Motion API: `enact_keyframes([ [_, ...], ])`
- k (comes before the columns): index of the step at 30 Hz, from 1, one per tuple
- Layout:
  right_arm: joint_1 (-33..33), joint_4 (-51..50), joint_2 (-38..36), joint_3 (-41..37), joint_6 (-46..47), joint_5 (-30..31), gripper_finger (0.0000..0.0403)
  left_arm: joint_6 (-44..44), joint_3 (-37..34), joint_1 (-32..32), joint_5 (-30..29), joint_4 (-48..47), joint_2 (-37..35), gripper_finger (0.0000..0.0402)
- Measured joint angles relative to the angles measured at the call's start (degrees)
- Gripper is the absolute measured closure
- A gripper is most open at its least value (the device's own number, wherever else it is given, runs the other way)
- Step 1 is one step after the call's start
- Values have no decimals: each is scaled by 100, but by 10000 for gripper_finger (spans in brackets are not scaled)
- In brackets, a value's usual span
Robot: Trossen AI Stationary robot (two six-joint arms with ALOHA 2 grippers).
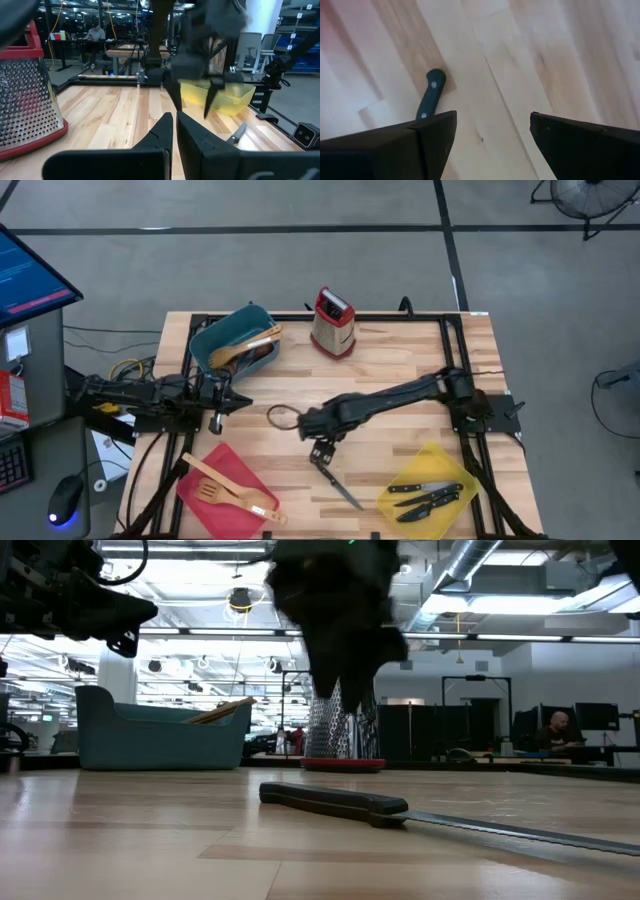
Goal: Pick & Place Kitchen Items
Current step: Put the black table knife into the yellow bin
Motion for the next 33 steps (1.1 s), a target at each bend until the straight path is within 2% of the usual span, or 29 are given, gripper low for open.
enact_keyframes([
  [7, 157, -572, 1379, 1456, -234, -329, 143, 0, -1, -1, 0, 22, -2, 394],
  [11, 244, -895, 1650, 1907, -235, -407, 143, 0, -2, -1, 0, 28, -2, 394],
  [33, 70, -1017, 1665, 1954, -511, -433, 143, 0, -2, -1, 0, 86, -2, 394],
])
